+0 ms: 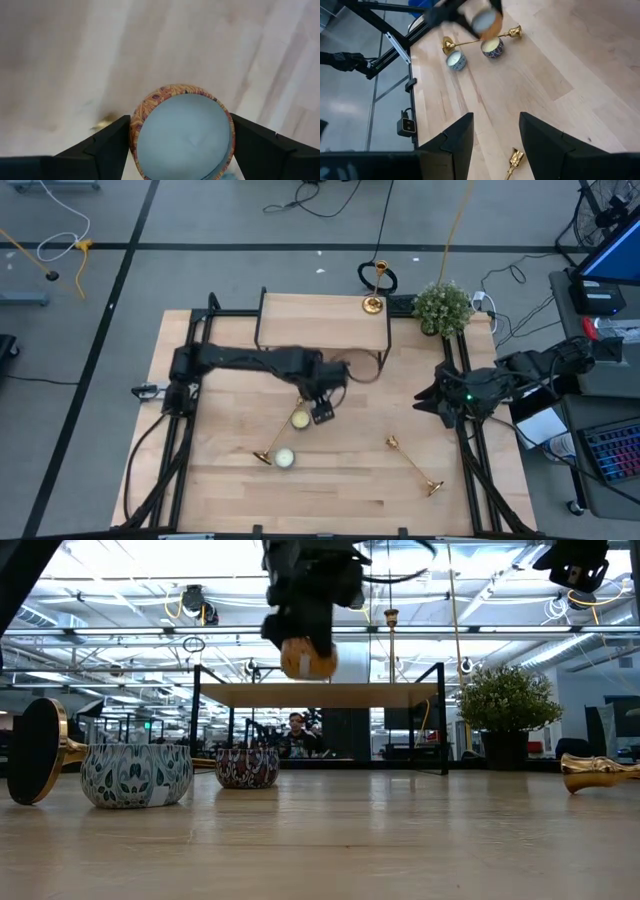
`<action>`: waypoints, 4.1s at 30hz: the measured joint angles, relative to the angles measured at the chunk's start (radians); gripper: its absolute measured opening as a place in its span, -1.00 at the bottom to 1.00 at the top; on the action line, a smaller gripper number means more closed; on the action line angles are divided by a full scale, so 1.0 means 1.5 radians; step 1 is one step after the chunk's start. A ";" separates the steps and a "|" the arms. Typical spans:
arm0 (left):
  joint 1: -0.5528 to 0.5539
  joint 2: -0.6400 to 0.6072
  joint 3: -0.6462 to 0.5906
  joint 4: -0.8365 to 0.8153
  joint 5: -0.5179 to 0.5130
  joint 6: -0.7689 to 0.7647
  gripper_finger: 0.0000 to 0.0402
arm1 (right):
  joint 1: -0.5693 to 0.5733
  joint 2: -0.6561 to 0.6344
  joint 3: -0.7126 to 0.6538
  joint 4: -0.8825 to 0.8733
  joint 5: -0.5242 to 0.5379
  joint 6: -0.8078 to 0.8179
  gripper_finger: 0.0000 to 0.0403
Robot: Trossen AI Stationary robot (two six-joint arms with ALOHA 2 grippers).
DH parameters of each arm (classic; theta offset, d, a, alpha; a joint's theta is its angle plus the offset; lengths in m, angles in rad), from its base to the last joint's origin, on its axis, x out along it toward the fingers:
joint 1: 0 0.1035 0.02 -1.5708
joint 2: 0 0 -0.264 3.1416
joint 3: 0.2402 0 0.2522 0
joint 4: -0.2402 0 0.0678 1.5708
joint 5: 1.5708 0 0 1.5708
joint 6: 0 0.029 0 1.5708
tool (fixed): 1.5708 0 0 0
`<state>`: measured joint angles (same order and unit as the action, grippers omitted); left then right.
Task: Pick & Place candle stick holders
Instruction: Put the orange scented candle on the shelf
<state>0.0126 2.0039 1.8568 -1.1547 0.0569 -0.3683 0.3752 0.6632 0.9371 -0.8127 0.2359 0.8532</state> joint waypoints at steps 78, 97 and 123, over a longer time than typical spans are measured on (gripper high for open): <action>0.383 -0.097 -0.051 -0.195 0.014 0.232 0.48 | 0.000 0.049 0.000 0.141 0.020 -0.018 -0.22; 0.374 -0.091 -0.062 -0.190 -0.048 0.243 0.63 | 0.000 0.049 0.000 0.141 0.020 -0.017 -0.22; 0.355 -0.093 -0.061 -0.196 -0.074 0.241 0.61 | 0.000 0.049 0.000 0.141 0.020 -0.018 -0.22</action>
<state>0.5454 1.8637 1.7656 -1.4483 -0.0540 -0.0064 0.3751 0.7364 0.9367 -0.6018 0.2656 0.8257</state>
